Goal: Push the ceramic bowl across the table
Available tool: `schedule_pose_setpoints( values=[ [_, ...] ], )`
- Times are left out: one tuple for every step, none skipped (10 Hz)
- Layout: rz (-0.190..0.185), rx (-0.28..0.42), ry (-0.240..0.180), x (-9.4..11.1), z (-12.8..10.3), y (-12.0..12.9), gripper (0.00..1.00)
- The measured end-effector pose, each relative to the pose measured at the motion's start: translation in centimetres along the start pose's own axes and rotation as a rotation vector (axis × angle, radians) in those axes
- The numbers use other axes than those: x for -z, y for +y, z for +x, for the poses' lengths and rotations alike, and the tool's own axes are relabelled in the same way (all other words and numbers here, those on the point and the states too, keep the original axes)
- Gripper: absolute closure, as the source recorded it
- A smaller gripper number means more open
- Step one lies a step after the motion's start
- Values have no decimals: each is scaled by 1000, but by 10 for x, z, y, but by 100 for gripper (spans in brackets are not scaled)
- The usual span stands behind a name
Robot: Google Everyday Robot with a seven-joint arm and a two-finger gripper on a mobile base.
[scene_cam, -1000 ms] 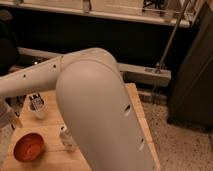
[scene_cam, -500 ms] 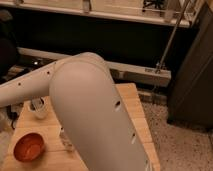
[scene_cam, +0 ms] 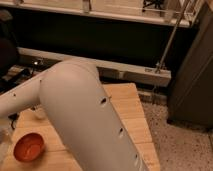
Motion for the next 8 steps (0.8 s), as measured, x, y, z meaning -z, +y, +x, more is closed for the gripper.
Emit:
schedule_pose_setpoints(
  values=[
    [-6, 2, 12, -8, -2, 1, 35],
    [-16, 2, 21, -16, -6, 2, 35],
    [-27, 3, 27, -22, -9, 3, 35],
    [-37, 2, 33, -27, -11, 5, 35],
    [-51, -1, 42, -34, -13, 5, 35],
    [-66, -3, 50, -40, -16, 6, 35],
    [-76, -1, 58, -45, -17, 8, 35],
    [-82, 2, 67, -49, -16, 10, 35]
  ],
)
